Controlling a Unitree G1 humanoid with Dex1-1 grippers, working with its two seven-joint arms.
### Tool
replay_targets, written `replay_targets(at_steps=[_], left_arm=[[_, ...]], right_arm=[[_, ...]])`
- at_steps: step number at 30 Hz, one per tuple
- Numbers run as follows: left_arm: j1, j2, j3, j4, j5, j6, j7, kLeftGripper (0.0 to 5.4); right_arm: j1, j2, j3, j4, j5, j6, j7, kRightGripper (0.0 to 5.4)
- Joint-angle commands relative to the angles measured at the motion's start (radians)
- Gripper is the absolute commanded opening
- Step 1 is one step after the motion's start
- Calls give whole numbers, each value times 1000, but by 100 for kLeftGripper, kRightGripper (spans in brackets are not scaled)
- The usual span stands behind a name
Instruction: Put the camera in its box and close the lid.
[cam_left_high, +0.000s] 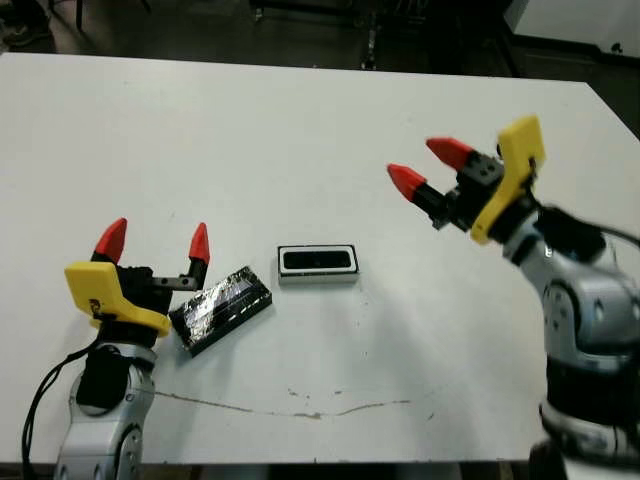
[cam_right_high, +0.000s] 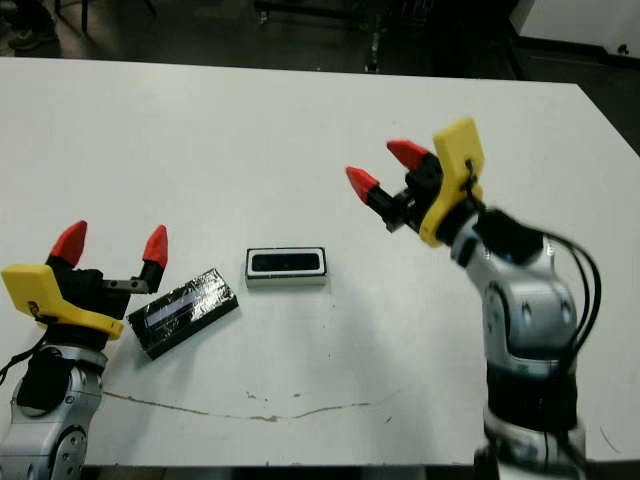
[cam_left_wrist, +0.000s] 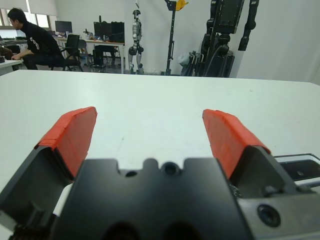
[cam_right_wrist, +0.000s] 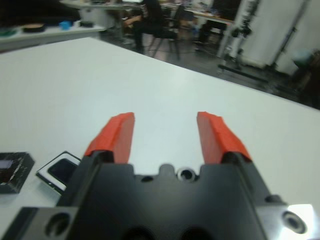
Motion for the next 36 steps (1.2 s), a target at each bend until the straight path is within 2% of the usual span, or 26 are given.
replay_targets(at_steps=[1, 4, 6, 10, 16, 27, 36], left_arm=[[5, 22, 12, -4, -8, 9, -17, 540], [2, 42, 19, -4, -7, 2, -37, 540], [1, 65, 23, -12, -3, 13, -52, 540], [-13, 111, 39, -35, -14, 39, -81, 540], [-46, 226, 66, -75, -39, 113, -164, 540], [-101, 414, 89, -137, -140, 286, -324, 540], [-156, 501, 112, -127, -285, 434, -432, 540]], right_arm=[[107, 58, -5, -70, 15, -4, -100, 263], [196, 117, 20, -112, 10, -29, -181, 207], [245, 135, 52, -114, -11, -77, -215, 174], [317, 166, 108, -100, -39, -124, -276, 105], [354, 197, 121, -62, -22, -163, -317, 2], [357, 190, 137, -42, -26, -196, -341, 2], [354, 183, 144, -44, -24, -196, -353, 2]])
